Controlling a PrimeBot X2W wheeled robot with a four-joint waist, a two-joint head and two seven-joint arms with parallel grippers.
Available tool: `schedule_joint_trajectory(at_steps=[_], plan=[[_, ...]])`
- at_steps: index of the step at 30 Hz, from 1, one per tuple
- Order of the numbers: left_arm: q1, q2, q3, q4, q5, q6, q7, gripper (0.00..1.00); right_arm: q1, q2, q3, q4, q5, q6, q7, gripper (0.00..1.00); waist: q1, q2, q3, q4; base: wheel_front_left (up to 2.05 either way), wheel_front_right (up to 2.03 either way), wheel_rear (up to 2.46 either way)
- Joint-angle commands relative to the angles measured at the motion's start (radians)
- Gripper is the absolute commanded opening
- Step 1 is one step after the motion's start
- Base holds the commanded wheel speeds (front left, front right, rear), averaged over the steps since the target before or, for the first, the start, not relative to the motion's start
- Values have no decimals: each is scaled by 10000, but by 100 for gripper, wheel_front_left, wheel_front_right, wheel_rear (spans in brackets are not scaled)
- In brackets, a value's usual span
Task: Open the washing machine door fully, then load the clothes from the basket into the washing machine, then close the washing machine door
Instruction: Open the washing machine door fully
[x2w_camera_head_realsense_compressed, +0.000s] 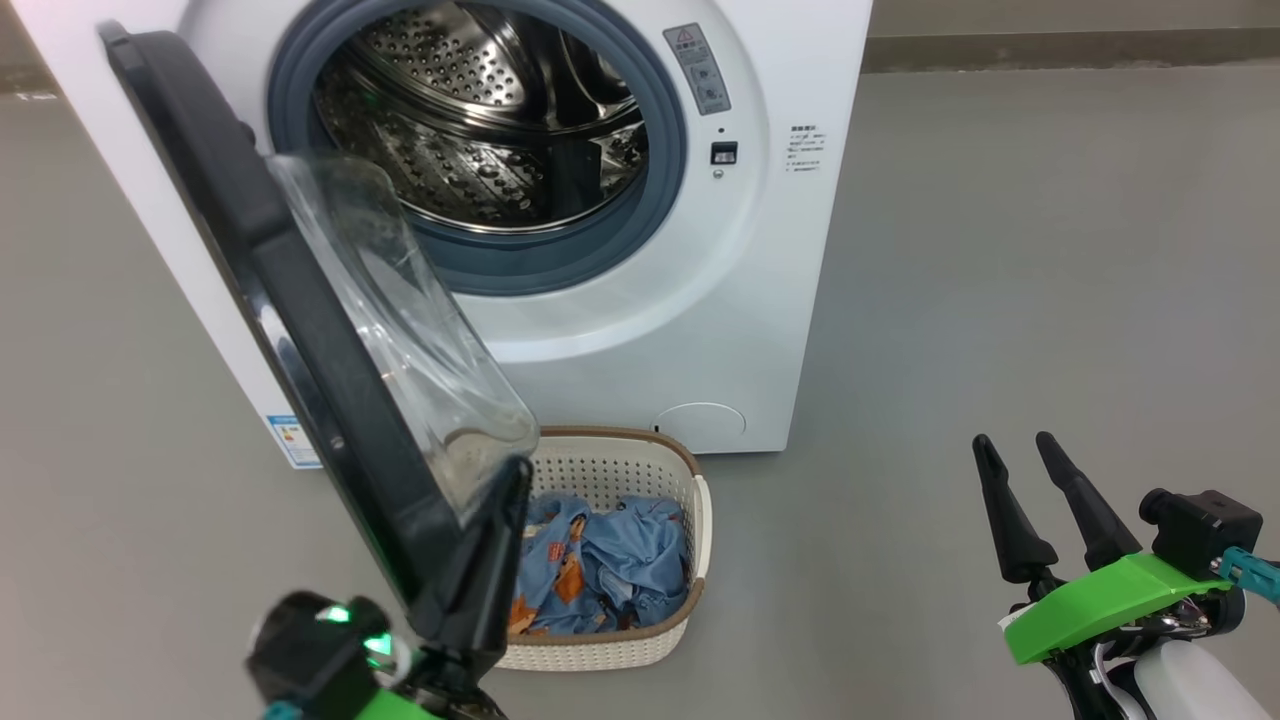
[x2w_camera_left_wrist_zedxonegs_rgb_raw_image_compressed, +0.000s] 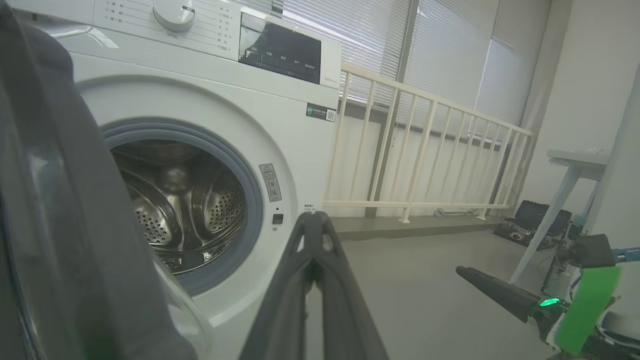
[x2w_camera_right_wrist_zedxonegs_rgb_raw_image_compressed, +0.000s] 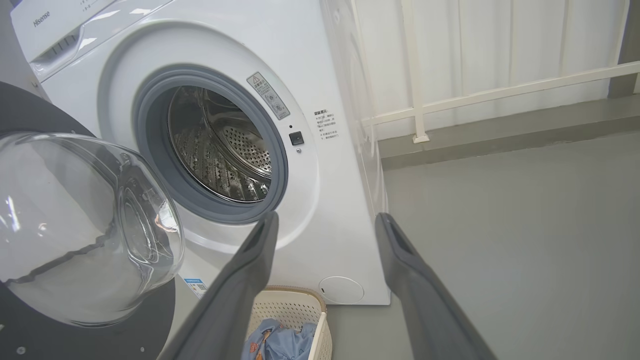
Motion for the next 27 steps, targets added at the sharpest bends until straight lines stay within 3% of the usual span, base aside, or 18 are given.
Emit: schedule_joint_trajectory(at_steps=[1,16,27], plan=[[-151,79,205,18,-110,-49,75,0,-145,-95,173,-229,79,58,-122,100,0,0,14,-48,0,0,0],[-411,120,432,3171,-644,143,-67,0,-172,-131,305,-156,157,58,-122,100,0,0,93,-373,0,0,0],[-605,203,925,3774,-782,433,-626,0,-77,-140,213,-153,139,58,-122,100,0,0,114,27,0,0,0]])
